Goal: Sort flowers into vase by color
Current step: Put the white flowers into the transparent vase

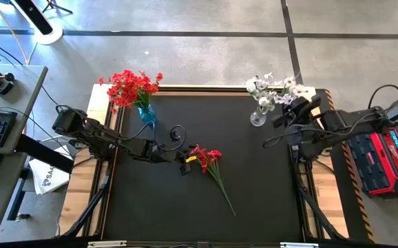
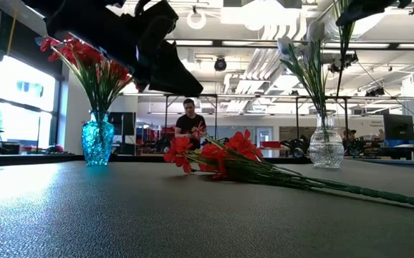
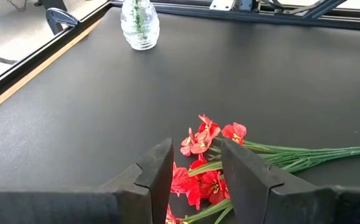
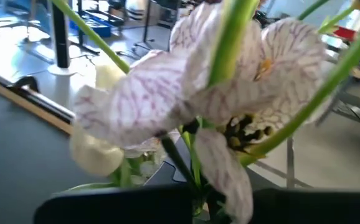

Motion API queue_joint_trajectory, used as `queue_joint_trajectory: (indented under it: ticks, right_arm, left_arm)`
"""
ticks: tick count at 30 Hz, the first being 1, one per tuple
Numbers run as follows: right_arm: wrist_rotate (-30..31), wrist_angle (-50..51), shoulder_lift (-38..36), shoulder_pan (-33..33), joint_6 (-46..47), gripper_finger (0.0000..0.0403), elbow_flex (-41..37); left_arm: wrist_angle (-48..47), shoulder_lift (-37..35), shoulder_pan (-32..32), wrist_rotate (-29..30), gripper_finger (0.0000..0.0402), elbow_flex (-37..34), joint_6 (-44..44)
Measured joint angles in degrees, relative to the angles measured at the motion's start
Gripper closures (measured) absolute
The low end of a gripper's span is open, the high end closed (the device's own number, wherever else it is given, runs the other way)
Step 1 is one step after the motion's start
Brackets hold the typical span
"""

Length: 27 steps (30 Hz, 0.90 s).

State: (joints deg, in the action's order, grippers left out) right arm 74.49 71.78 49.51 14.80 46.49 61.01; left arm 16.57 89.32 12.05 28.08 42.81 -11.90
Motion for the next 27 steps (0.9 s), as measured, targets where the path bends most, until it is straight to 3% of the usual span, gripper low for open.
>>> queue_joint_trajectory:
  ticks: [5,15,19,24,27]
  right_arm:
    - [-1.53,-8.32,0.47,-4.33,-4.47,0.0403,-2.90]
    - [-15.77,-25.48,0.31,-15.57,-22.41,0.0403,-10.08]
    - [-22.58,-28.08,0.34,-21.31,-25.83,0.0403,-10.54]
    - [-24.47,-29.31,0.34,-26.93,-28.62,0.0397,-10.54]
    - [-28.75,-29.52,0.34,-30.00,-29.46,0.0383,-10.54]
  left_arm:
    - [0.27,0.00,0.00,0.00,0.0277,0.00,0.00]
    - [0.81,0.00,0.00,0.00,0.0277,0.00,-0.02]
    - [0.81,0.00,0.00,-0.02,0.0277,0.00,-0.04]
    - [0.84,0.00,0.00,0.00,0.0277,0.00,-0.04]
    - [0.84,0.00,0.00,0.00,0.0277,0.00,-0.07]
